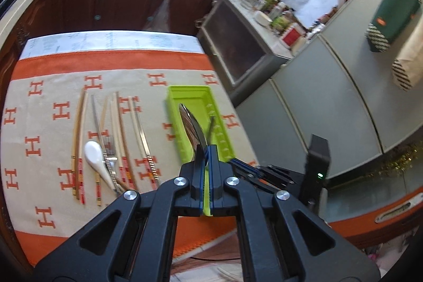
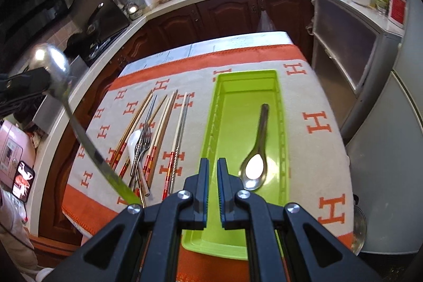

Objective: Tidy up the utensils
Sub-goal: 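Carry the second metal spoon into the green tray and release it with the left gripper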

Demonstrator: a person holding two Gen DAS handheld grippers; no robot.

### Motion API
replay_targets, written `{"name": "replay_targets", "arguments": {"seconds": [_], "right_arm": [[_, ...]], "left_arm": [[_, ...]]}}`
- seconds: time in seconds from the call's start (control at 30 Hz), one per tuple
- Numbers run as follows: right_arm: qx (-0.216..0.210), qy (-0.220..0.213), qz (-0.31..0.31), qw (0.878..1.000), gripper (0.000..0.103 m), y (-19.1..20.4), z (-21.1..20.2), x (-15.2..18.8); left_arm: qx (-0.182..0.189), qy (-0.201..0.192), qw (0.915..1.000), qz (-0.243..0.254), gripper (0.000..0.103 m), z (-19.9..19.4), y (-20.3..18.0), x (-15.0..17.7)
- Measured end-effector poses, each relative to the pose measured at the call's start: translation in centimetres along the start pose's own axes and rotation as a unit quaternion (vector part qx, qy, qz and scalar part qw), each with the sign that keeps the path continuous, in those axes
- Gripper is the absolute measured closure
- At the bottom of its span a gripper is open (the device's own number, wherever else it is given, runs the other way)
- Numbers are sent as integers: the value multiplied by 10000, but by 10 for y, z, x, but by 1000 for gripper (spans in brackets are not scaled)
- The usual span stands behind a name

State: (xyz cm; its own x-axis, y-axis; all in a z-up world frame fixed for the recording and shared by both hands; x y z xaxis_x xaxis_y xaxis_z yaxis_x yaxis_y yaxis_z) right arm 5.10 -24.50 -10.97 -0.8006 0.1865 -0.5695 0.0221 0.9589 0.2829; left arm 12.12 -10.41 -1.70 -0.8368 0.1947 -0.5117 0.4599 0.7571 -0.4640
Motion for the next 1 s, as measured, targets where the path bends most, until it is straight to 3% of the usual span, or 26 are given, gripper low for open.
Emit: {"name": "replay_targets", "arguments": {"seconds": [0.17, 0.37, 0.53, 0.73, 1.0], "right_arm": [[124, -171, 362, 9991, 97, -26, -18, 8], [232, -230, 679, 9972, 97, -53, -26, 24], [225, -249, 956, 9949, 97, -72, -25, 31], [156, -197, 1197, 9925, 97, -86, -13, 33], [181, -165, 1158, 9930, 97, -85, -3, 28]], "left_arm": [[343, 38, 9991, 264, 103, 5, -48, 5], [386, 655, 9970, 171, 103, 72, -63, 16], [143, 1134, 9934, 73, 103, 132, -51, 27], [-95, 1204, 9927, 30, 103, 171, -34, 17], [-874, 1067, 9901, 263, 102, 204, -5, -5]]}}
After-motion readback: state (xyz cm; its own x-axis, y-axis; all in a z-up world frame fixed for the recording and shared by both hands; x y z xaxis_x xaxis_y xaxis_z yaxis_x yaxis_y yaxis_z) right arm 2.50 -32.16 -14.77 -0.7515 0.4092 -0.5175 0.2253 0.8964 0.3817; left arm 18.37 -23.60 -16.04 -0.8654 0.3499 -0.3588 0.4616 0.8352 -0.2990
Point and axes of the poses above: each gripper's, at about its wrist camera, not at the fingertips, and z roughly the way its jaws point, y to its left, x to its underside, the point moved 8 cm from there along z, roughly the way its jaws point, and after that the axes turned 1 degree about z, right-handed, at the moved point
